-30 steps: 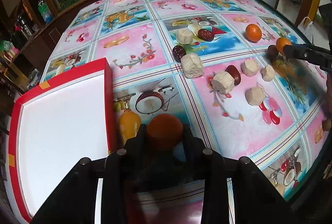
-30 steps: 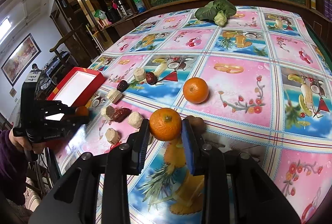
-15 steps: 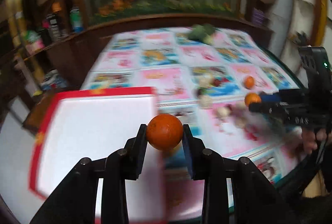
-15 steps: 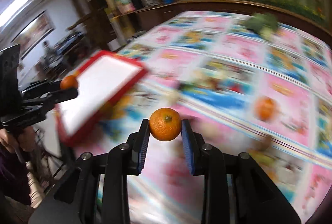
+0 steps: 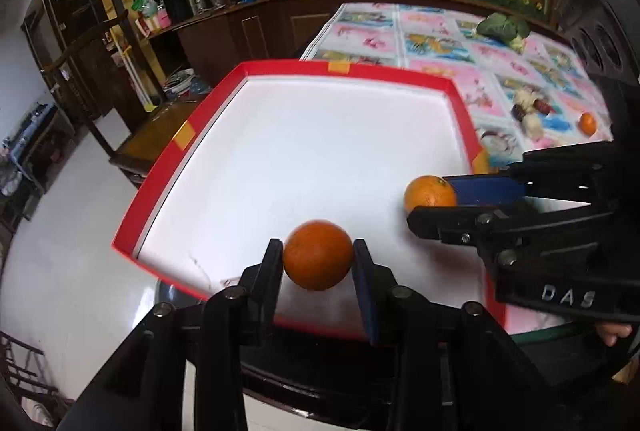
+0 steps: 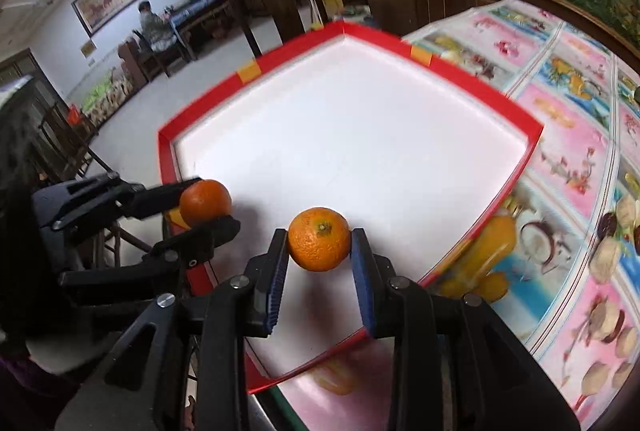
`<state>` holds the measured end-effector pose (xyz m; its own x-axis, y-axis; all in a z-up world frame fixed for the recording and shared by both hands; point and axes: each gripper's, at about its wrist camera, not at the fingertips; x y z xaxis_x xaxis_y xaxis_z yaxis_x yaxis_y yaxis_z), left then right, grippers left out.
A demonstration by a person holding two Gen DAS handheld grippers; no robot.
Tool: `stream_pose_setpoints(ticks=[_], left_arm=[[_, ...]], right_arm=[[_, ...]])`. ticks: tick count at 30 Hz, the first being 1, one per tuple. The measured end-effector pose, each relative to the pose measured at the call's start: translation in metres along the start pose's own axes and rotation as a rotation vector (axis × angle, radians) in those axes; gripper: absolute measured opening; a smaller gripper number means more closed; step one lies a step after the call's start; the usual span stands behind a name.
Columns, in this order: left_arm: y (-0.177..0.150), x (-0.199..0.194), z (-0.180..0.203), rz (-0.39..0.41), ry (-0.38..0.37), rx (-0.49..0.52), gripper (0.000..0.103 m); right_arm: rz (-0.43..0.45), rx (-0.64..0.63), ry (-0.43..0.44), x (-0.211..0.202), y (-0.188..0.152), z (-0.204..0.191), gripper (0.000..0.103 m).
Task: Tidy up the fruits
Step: 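Open the right tool over the tray while the left tool releases its orange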
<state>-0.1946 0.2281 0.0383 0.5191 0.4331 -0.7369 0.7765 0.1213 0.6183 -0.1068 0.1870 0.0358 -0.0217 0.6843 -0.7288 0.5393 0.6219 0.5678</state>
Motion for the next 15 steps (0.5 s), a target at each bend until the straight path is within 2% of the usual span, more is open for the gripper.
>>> stream_pose_setpoints(ticks=[2,4,7,9,13,15], left_arm=[[-0.001,-0.001,0.002,0.013,0.039,0.009,0.052],[-0.001,-0.005,0.002,0.03,0.039,0.008,0.064],[0.002,-0.017,0.005,0.074,0.0,-0.006,0.065],[0.005,-0.028,0.016,0.11,-0.038,0.007,0.068],[0.011,-0.047,0.057,0.16,-0.15,0.083,0.072],[0.013,-0.054,0.083,0.174,-0.207,0.14,0.072]], right_arm=[[-0.025,0.014,-0.006,-0.001,-0.002,0.003,0.035],[-0.021,0.032,0.0,-0.011,-0.007,0.011,0.035],[0.054,0.055,0.02,-0.04,-0.018,0.021,0.035],[0.1,0.063,0.02,-0.067,-0.03,0.028,0.037],[0.181,0.069,-0.047,-0.132,-0.072,0.052,0.051],[0.207,0.097,-0.088,-0.163,-0.102,0.066,0.051]])
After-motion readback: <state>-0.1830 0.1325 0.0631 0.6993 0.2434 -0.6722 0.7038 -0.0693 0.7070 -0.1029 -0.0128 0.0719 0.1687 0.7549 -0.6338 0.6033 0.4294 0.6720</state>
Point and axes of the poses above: each gripper's, at about its wrist camera, not at the fingertips, and x roughly the way its jaws point, z to its right, y to its top, and after that the axes turned 9 degrees about y, right-handed
